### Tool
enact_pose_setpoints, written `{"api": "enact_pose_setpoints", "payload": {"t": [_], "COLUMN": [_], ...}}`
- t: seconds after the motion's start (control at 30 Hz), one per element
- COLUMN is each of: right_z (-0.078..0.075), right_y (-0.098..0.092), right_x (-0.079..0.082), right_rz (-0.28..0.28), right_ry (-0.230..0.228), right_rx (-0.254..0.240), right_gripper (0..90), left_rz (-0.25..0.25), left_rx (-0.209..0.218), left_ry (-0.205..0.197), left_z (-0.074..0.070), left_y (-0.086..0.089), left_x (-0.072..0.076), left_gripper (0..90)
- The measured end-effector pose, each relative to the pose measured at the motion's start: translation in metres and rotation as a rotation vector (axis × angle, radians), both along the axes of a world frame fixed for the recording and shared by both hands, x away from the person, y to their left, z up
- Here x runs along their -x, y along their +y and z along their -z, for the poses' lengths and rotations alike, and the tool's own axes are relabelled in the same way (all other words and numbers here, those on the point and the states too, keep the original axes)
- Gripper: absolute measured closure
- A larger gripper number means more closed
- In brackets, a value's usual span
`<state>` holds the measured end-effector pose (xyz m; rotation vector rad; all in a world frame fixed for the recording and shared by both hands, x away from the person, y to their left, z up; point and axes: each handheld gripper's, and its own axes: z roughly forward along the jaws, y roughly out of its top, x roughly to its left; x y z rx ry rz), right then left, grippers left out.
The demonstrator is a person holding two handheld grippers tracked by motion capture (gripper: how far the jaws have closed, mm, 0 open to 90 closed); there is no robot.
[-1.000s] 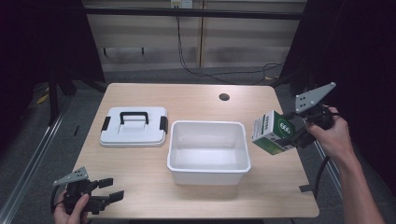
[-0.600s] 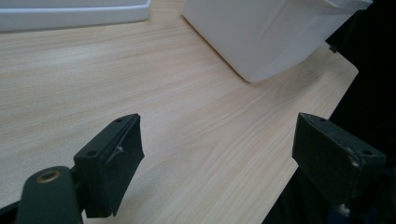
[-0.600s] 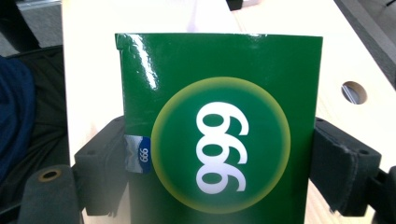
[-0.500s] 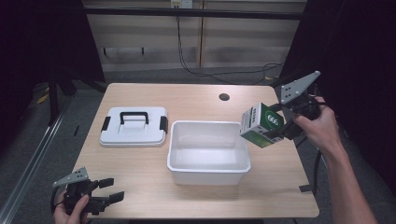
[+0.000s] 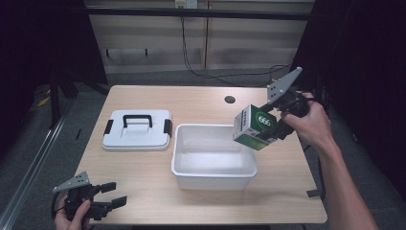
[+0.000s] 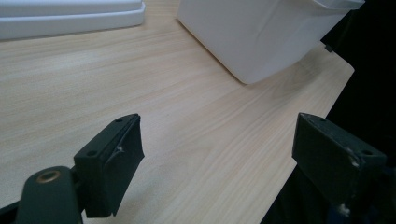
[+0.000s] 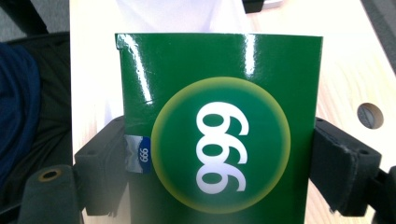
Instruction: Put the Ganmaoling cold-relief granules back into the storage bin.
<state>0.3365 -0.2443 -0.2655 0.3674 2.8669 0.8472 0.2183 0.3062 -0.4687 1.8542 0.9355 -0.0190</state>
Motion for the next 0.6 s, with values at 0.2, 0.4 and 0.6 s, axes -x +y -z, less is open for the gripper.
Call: {"api": "enact_pose_setpoints", "payload": {"t": [0.2,0.4,0.6], "right_z": [0.004,0.009,0.017], "right_y": [0.019,0.031,0.040], "right_x": [-0.003,-0.007,-0.011], "right_rz": [-0.057,-0.075,-0.092], "right_ry": [0.031,0.058,0.081], "right_rx": [0.050,0.083,0.132], "right_gripper": [16.0,16.0,16.0], "left_rz": [0.000,-0.001,0.004], "left_rx": [0.002,0.001,-0.003], "left_ry": [0.000,0.001,0.002], "left_z": [0.000,0.000,0.000], "left_y": [0.000,0.000,0.000], "left_x": [0.000,0.000,0.000], "left_gripper": [16.2,16.2,16.2]}}
